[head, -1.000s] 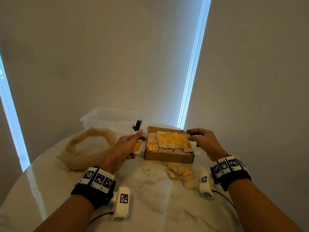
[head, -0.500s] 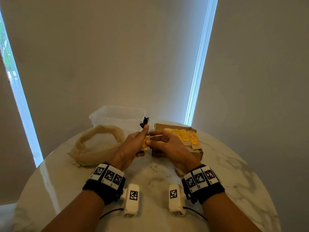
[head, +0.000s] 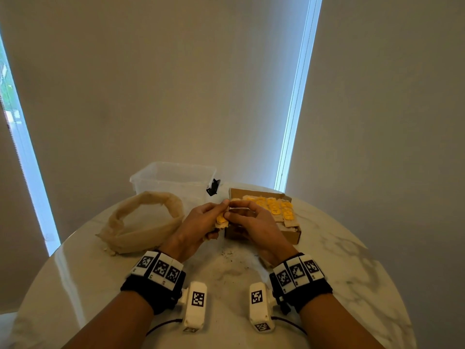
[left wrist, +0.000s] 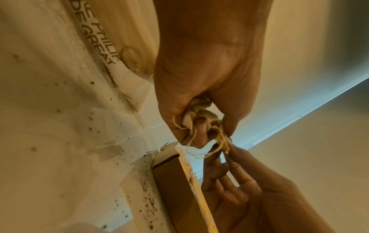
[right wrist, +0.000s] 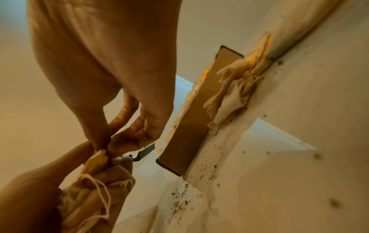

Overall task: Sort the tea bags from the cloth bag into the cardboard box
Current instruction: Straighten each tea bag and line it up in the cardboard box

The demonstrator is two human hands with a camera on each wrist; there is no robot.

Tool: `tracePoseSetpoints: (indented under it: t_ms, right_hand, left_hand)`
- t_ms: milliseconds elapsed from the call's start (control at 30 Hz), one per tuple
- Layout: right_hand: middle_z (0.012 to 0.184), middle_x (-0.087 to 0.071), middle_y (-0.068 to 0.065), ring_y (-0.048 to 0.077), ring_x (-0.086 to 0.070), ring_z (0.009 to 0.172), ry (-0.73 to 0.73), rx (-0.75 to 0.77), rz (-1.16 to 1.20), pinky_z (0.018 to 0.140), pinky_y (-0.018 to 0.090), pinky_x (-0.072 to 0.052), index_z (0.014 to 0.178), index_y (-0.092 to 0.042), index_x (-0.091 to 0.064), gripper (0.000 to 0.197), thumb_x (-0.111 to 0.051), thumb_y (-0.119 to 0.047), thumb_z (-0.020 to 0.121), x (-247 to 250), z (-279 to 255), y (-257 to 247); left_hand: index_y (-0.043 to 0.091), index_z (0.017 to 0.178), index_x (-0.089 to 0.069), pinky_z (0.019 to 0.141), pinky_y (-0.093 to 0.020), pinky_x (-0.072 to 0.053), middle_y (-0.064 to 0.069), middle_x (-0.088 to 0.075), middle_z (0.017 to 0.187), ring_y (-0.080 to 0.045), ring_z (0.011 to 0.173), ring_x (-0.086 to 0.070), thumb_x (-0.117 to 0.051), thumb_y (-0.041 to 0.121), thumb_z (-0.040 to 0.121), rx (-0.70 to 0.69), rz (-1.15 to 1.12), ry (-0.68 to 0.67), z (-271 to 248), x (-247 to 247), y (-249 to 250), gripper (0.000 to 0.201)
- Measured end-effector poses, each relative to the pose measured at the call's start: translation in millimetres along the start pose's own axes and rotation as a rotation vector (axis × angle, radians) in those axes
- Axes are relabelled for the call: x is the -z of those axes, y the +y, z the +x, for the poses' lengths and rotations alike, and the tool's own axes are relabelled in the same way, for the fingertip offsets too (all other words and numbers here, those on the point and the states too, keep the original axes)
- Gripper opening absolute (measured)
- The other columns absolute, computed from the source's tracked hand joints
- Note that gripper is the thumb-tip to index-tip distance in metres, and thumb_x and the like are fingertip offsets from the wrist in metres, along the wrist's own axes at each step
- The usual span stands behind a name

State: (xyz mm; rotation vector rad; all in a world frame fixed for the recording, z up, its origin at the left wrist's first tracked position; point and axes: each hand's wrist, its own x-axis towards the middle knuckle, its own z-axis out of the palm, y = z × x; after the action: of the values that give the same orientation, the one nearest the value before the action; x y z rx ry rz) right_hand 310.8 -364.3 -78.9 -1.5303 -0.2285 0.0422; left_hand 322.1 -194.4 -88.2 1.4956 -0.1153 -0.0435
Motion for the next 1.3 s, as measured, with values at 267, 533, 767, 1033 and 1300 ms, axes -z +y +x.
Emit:
tracePoseSetpoints:
  t_ms: [267,533,767,1033,1300]
  right_hand:
    - [0.107,-0.082,0.001,0.017,-0.079,0.102,-0.028,-0.057,-0.044,0.101,0.043,-0.061,0.120,-0.017,-0.073,0.036,-0.087,-0.017,0.087,-1.6,0.6,-0.3]
    - [0.108,-0.082,0.000,0.019,-0.078,0.105,-0.039,-0.033,-0.080,0.102,0.046,-0.060,0.119,-0.018,-0.075,0.037,-0.089,-0.019,0.085,-1.8,-0.7,-1.1]
    - [0.111,-0.081,-0.005,0.018,-0.076,0.106,-0.083,-0.022,-0.201,0.096,0.043,-0.063,0.115,-0.023,-0.078,0.041,-0.094,-0.020,0.077,-3.4,-1.2,1.5]
    - [0.109,-0.081,-0.004,0.019,-0.077,0.103,-0.059,-0.010,-0.193,0.097,0.044,-0.063,0.114,-0.024,-0.078,0.034,-0.090,-0.018,0.083,-1.4,0.4,1.7]
    - [0.107,-0.082,0.000,0.020,-0.078,0.103,-0.052,-0.036,-0.136,0.101,0.044,-0.061,0.114,-0.021,-0.082,0.024,-0.084,-0.023,0.090,-0.1,-0.2,2.9]
  left_hand:
    - [0.005,0.115,-0.065,0.048,-0.024,-0.044,-0.006,-0.062,0.078,-0.012,0.062,-0.056,-0.057,0.043,0.107,0.043,0.002,0.091,4.5,-0.7,-1.1,0.039]
    - [0.008,0.104,-0.061,0.049,-0.028,-0.044,-0.006,-0.061,0.072,-0.016,0.058,-0.055,-0.050,0.047,0.109,0.104,0.000,0.098,6.6,0.3,0.5,0.040]
    - [0.013,0.076,-0.053,0.042,-0.026,-0.039,-0.006,-0.050,0.057,-0.016,0.048,-0.050,-0.036,0.049,0.112,0.201,-0.124,0.098,-0.5,-6.5,7.5,0.054]
    - [0.012,0.074,-0.055,0.046,-0.026,-0.037,-0.006,-0.048,0.061,-0.016,0.051,-0.048,-0.037,0.044,0.111,0.238,-0.207,0.028,-4.5,-11.1,11.4,0.052]
    - [0.007,0.082,-0.061,0.048,-0.027,-0.039,-0.006,-0.054,0.066,-0.017,0.057,-0.053,-0.043,0.054,0.109,0.202,-0.157,-0.040,-4.3,-9.7,10.7,0.057]
